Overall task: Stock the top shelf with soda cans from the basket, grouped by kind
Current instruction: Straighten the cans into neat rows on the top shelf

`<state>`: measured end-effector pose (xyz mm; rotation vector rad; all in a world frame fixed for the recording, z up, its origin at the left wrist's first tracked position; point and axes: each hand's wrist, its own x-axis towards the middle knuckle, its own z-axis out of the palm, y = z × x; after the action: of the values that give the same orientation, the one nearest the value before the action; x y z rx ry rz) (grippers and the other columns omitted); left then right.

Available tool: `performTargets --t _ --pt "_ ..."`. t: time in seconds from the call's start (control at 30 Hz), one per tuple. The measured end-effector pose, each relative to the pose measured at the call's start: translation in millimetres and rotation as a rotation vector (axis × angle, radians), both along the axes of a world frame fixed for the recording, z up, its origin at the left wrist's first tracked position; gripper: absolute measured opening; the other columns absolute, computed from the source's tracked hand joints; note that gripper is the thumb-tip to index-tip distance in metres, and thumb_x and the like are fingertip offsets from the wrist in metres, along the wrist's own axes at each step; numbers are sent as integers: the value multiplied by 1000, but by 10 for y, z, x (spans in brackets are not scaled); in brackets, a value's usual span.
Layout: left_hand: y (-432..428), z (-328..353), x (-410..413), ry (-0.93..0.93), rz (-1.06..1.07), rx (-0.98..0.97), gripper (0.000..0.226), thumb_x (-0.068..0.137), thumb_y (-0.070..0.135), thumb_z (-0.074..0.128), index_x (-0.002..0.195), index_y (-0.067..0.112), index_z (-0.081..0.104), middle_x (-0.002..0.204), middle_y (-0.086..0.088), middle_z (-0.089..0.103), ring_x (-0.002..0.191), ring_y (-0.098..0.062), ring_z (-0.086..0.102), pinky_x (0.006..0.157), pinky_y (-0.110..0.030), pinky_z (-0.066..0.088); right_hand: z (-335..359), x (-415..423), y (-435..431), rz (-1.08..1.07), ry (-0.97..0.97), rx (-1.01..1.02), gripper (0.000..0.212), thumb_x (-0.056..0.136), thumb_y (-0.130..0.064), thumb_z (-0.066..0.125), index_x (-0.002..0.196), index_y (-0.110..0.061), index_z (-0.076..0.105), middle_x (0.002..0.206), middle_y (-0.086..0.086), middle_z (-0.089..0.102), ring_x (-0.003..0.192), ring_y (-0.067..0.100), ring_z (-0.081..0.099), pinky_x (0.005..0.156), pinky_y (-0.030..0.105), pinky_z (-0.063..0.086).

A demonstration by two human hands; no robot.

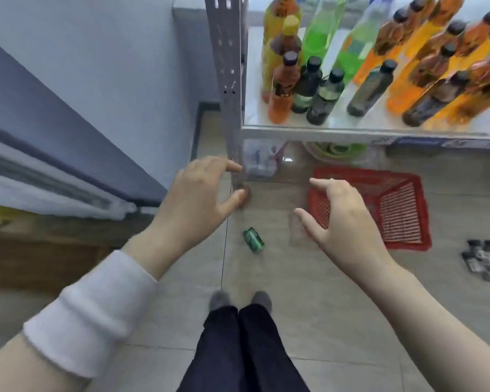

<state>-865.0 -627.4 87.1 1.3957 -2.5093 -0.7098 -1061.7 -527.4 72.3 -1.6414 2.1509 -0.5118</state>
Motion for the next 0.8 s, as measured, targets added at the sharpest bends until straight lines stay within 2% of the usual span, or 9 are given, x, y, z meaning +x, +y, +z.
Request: performTargets --t 0.13,0.23,0.3,0.47,0.57,0.7,0.8 --pt "167 -1730 133 0 154 281 33 87 25 60 119 20 54 121 3 55 117 -15 48 100 -30 36 -1660 35 149 -50 -110 309 58 82 -37 64 130 -10 46 127 3 51 122 18 45 101 23 32" --pt "230 -3189 209 -60 228 454 34 86 26 60 119 21 54 123 2 55 118 -19 49 101 -34 37 -3054 61 186 -90 -144 484 66 80 -42 65 133 -10 43 132 6 49 126 20 42 103 26 32" --pt "177 -4134 252 -96 224 518 37 85 28 61 120 20 53 125 1 56 119 -18 50 101 -37 38 -3942 71 146 -113 -140 544 70 77 -45 67 132 -8 45 133 10 50 125 23 44 102 32 34" --pt "-327 -6068 166 -82 369 593 54 81 34 66 128 13 46 128 -7 53 120 -22 50 101 -37 39 -5854 121 -225 -95 -154 612 84 73 -53 67 138 -7 38 137 10 44 129 23 38 104 28 30" --pt "-765 -6888 -38 -20 460 601 71 80 39 67 137 12 35 136 -12 44 125 -25 44 104 -39 37 -6671 128 -488 -52 -130 652 92 69 -60 67 138 -8 35 135 10 40 128 24 36 102 30 33" --pt "-1328 -7482 -355 54 504 471 93 70 49 72 142 11 26 141 -13 39 129 -28 40 105 -43 37 -7194 108 -668 -23 -161 631 93 57 -68 69 128 -14 45 123 4 46 120 20 43 96 28 38" --pt "-1561 -7675 -537 46 473 368 100 63 55 75 141 12 29 137 -10 43 128 -27 39 105 -41 36 -7317 156 -691 -8 -270 616 76 57 -65 70 118 -22 53 112 -3 54 110 13 51 87 22 42"
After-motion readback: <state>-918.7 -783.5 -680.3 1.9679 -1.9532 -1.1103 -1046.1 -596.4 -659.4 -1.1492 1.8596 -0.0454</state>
